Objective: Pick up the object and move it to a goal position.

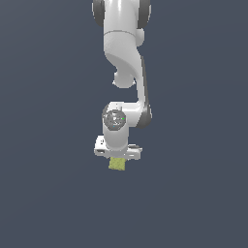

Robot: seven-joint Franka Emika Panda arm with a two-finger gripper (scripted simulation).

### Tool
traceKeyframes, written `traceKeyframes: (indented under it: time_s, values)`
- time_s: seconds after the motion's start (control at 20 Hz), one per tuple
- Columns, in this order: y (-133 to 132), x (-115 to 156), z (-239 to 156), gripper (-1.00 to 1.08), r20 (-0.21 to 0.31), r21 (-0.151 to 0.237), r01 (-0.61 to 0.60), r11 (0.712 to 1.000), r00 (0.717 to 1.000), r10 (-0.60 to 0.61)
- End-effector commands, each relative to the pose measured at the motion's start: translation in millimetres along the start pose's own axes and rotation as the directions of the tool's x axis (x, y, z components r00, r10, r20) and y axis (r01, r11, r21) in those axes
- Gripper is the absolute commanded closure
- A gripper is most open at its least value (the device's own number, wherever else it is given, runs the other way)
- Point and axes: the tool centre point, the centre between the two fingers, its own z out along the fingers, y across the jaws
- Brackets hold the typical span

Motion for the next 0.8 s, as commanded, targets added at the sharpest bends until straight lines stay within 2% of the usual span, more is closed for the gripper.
traceKeyframes:
  time_s: [0.0, 0.75]
  values:
    - [-5, -6, -13, 1.08, -0.003, 0.0, 0.0, 1.0, 1.0, 0.0]
    - [-57, -68, -129, 1.08, -0.002, 0.0, 0.001, 1.0, 1.0, -0.001]
